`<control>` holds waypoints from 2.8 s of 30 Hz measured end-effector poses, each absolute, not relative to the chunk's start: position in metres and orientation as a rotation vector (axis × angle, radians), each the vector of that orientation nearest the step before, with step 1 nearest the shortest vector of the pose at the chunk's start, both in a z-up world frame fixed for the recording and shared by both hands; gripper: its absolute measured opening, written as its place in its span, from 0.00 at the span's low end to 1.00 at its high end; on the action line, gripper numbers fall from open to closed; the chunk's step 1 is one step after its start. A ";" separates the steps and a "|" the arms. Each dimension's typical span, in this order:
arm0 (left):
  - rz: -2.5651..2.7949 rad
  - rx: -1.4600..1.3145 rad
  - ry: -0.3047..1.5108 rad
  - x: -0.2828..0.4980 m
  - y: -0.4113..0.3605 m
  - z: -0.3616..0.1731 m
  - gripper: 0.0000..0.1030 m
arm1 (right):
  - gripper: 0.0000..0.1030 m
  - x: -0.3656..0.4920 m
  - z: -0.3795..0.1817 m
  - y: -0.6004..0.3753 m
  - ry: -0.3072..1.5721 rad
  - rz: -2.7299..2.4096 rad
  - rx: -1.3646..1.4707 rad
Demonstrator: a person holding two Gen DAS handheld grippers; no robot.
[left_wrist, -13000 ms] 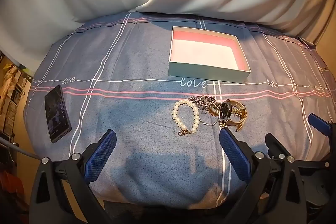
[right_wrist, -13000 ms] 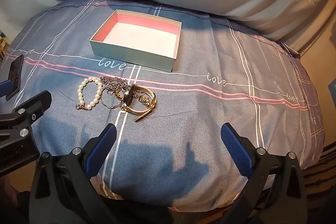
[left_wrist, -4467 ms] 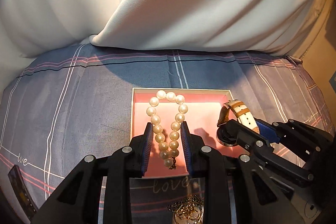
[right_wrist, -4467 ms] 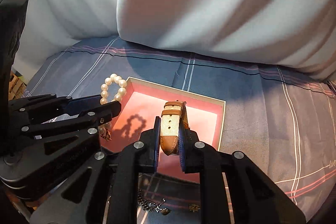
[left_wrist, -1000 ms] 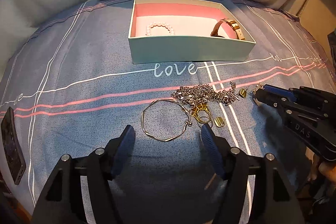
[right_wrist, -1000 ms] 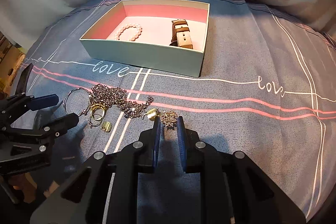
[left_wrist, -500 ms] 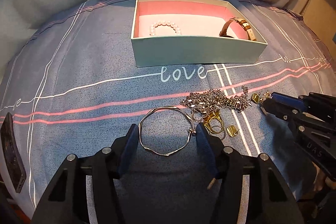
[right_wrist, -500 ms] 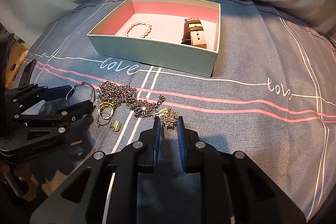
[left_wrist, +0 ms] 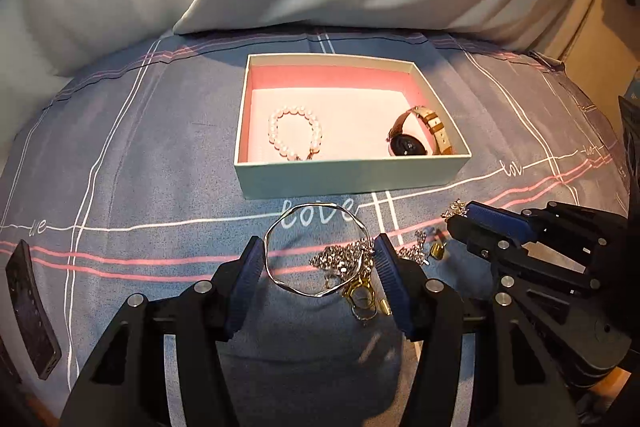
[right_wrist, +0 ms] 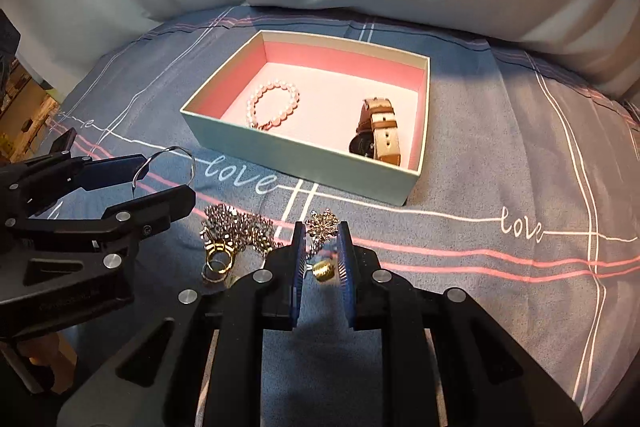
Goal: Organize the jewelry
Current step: 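Carry the bangle and flower charm into the box and open both tools, then move both tools back over the remaining chains and gold pieces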
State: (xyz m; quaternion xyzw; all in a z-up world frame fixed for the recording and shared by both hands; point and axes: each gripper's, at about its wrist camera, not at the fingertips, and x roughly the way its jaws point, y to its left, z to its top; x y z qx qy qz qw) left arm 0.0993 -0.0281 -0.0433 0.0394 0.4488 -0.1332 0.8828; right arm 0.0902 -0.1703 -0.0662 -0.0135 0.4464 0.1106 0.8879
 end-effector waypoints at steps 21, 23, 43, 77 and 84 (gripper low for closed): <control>-0.188 0.010 0.879 0.195 -0.036 -0.001 0.54 | 0.16 0.194 -0.036 -0.166 0.903 0.209 -0.026; -0.181 0.011 0.900 0.202 -0.038 -0.009 0.54 | 0.16 0.201 -0.046 -0.165 0.929 0.207 -0.033; -0.216 -0.084 0.827 0.171 -0.018 0.014 0.79 | 0.58 0.161 -0.021 -0.184 0.836 0.168 -0.071; -0.279 0.097 0.995 0.068 -0.036 -0.102 0.72 | 0.58 0.054 -0.104 -0.194 1.025 0.186 0.005; -0.243 0.198 0.974 0.063 -0.042 -0.109 0.67 | 0.58 0.054 -0.111 -0.185 1.038 0.217 0.004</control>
